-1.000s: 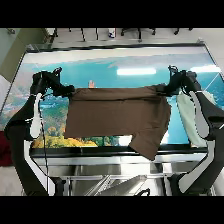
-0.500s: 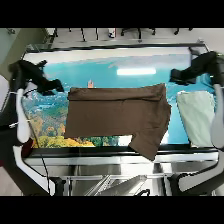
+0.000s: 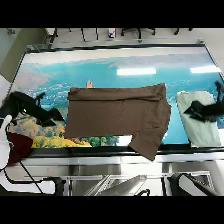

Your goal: Fold the shirts.

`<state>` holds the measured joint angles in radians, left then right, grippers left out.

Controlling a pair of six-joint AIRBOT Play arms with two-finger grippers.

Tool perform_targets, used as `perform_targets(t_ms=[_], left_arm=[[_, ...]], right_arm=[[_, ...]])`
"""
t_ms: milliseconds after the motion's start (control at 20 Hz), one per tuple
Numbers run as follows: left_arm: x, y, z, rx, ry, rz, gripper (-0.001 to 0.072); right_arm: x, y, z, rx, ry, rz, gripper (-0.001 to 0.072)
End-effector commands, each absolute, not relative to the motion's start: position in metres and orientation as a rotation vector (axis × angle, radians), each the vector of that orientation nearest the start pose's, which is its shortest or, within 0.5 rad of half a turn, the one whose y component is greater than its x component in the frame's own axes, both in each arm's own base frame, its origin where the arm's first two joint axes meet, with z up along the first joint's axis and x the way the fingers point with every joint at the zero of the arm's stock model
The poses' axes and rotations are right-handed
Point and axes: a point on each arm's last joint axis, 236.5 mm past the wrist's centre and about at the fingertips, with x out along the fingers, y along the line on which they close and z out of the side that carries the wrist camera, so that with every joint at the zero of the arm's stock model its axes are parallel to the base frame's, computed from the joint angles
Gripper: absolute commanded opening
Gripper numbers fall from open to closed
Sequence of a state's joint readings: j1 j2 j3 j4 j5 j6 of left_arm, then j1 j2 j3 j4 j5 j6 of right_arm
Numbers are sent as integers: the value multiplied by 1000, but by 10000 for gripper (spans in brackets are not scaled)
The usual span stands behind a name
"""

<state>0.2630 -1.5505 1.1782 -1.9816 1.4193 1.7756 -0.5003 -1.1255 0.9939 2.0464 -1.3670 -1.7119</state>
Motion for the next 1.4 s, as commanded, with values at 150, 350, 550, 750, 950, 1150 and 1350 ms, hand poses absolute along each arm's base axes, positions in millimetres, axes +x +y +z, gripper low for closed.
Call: perform_targets(t_ms=[150,350,550,750,950,1150,1350], left_arm=[[291,-54,-112,-565,1718,-361,599],[301,-58,-110,-547,1705,-376,385],[330,-52,-92,-511,1629,-382,15],[334,-51,-87,-504,1621,-389,14],[335,-51,-86,-512,1621,-380,14],[326,-54,-83,-541,1665,-373,14],[303,-46,-80,-513,1708,-310,14]], right_arm=[[240,-7,-50,857,1347,27,393],[213,19,-79,887,1432,44,395],[210,31,-97,845,1446,41,522],[222,48,-115,856,1463,63,521],[224,84,-135,835,1529,181,348],[239,85,-124,807,1501,209,17],[228,60,-104,703,1486,92,17]])
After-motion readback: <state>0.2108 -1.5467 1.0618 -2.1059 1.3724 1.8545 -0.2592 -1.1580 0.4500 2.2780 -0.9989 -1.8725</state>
